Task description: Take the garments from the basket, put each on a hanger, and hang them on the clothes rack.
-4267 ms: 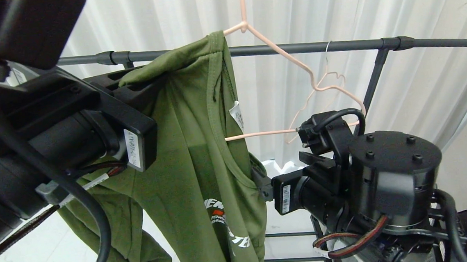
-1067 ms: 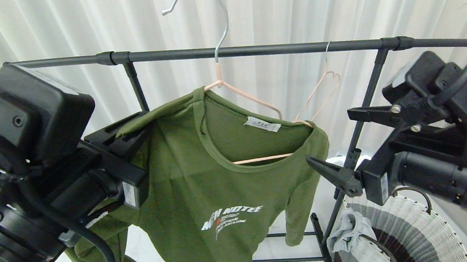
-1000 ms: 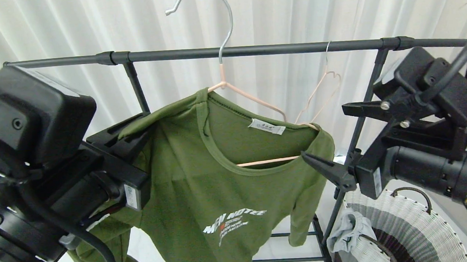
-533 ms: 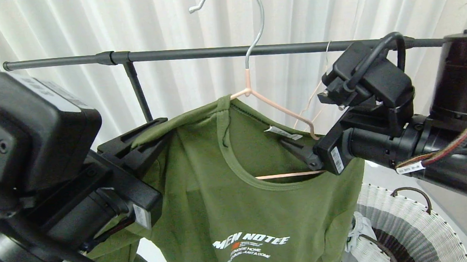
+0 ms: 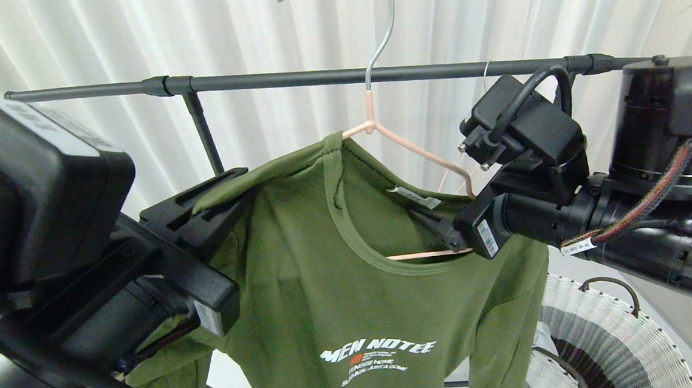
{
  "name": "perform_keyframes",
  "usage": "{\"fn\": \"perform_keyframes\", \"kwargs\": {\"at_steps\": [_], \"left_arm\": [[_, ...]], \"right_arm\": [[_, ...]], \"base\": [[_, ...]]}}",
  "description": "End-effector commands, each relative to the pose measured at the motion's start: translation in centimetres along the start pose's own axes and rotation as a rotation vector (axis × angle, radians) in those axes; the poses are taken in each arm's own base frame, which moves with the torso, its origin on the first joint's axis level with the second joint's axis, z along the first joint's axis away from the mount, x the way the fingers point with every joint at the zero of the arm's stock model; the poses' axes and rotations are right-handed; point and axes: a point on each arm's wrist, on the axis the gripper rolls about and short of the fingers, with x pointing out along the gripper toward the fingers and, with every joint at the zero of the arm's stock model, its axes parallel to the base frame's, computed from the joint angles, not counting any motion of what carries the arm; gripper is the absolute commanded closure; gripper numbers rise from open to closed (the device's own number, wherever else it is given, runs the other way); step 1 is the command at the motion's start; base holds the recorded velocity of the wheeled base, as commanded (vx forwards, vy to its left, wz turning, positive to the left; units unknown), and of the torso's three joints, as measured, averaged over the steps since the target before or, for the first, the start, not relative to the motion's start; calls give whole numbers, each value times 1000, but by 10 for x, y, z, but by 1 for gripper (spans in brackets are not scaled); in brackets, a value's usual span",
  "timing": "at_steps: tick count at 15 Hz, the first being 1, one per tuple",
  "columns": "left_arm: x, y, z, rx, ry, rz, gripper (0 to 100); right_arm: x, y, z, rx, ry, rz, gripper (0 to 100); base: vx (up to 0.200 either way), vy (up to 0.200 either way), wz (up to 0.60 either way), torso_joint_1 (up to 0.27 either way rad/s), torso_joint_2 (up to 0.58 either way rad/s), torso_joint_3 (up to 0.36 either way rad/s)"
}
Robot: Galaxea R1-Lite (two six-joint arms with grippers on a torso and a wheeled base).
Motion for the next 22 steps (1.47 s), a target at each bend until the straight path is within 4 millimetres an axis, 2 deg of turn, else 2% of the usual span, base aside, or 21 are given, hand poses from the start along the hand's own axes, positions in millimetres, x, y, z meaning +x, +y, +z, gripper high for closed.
{"fn": "perform_keyframes", "kwargs": {"at_steps": [1, 9, 10, 22], "left_arm": [[0, -1, -1, 0, 2, -1, 100], [1, -1, 0, 0, -6, -9, 100], [1, 0, 1, -1, -7, -9, 100], [0, -2, -2, 6, -8, -25, 100]], "right_arm": [[0, 0, 0, 0, -1, -1, 0], [0, -1, 3, 4, -16, 3, 0], [0, -1, 3, 4, -16, 3, 100], [-3, -2, 5, 8, -23, -10, 100]], "base": [[0, 0, 0, 0, 0, 0], [0, 0, 0, 0, 0, 0], [0, 0, 0, 0, 0, 0], [0, 0, 0, 0, 0, 0]]}}
